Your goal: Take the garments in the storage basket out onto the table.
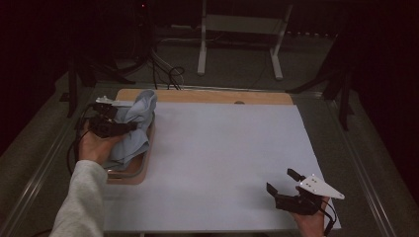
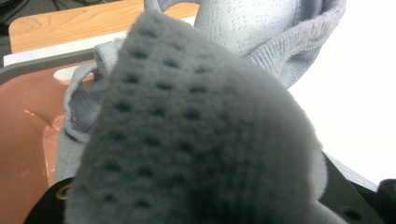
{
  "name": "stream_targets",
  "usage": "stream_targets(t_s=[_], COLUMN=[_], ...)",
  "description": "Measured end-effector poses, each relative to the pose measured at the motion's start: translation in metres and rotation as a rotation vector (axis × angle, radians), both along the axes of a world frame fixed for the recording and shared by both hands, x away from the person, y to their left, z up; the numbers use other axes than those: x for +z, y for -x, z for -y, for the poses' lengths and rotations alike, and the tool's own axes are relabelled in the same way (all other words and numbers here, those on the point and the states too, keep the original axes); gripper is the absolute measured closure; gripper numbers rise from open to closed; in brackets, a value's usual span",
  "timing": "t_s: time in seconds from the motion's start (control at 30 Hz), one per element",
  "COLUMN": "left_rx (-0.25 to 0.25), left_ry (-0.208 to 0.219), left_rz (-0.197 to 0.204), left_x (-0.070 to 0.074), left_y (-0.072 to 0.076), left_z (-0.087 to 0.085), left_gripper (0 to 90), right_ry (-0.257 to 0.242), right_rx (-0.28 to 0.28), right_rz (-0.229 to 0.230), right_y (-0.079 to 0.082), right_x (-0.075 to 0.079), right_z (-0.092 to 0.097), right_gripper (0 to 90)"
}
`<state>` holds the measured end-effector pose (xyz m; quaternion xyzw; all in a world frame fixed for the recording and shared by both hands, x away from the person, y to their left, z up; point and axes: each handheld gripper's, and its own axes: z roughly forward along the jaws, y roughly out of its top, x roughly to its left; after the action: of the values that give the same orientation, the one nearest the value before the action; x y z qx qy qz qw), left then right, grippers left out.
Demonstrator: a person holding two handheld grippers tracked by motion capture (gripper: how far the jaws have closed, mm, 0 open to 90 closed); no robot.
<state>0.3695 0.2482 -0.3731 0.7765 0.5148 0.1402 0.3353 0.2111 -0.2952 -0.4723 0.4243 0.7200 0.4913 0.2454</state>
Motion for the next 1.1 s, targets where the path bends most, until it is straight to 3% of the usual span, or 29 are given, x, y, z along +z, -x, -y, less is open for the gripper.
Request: stream_targets(t_s=[1.1], left_rx=[-0.092], left_ry=[-0.039], left_rz=[0.02], left_x=[0.022], left_y=[-0.007], left_z=[0.045], left_gripper=[65.9], right_ry=[0.001], right_rx=[0.002], right_rz=[0.001], right_y=[0.0], right_x=[0.0], right_z=[0.0], right_gripper=[8.7])
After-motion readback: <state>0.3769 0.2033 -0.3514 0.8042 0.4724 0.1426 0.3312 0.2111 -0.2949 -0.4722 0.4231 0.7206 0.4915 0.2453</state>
